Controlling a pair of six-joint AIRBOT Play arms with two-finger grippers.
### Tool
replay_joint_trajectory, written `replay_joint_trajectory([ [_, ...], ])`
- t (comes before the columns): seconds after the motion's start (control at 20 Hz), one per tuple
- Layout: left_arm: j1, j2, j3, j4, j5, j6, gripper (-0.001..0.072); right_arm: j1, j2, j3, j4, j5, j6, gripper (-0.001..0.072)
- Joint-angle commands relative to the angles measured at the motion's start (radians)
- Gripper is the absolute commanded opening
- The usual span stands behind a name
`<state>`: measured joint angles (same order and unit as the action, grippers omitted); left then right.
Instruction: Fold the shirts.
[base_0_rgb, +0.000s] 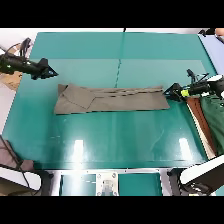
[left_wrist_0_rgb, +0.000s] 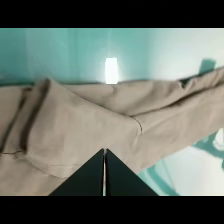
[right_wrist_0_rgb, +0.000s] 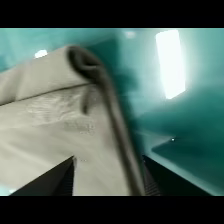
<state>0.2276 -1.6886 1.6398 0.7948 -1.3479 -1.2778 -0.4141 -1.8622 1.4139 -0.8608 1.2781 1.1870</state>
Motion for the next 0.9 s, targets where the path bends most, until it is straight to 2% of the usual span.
replay_joint_trajectory([
  [0.0,-0.074,-0.001,0.002,0.044,-0.01,-0.005,0.0027,0.039,-0.073,-0.003,0.008,0.009,-0.053,0.0389],
  [0.05,-0.106,-0.002,0.002,0.06,0.0,-0.005,0.0027,0.053,-0.076,-0.003,0.018,0.005,-0.071,0.0287],
  [0.15,-0.174,-0.011,0.001,0.066,0.022,-0.005,0.0028,0.069,-0.076,0.013,0.037,0.005,-0.074,0.0016],
  [0.35,-0.353,-0.067,0.0,0.064,0.137,-0.011,0.0027,0.056,-0.024,0.107,0.057,0.152,-0.073,0.0013],
  [0.5,-0.524,-0.157,0.0,0.045,0.233,-0.055,0.0027,0.048,0.122,0.132,0.057,0.251,-0.073,0.0013],
  [0.7,-0.74,-0.274,0.002,-0.071,0.487,-0.057,0.0027,0.05,0.36,0.132,0.059,0.253,-0.069,0.0013],
  [0.85,-0.839,-0.33,0.003,-0.171,0.666,-0.058,0.0027,0.056,0.465,0.132,0.102,0.295,-0.069,0.0014],
])
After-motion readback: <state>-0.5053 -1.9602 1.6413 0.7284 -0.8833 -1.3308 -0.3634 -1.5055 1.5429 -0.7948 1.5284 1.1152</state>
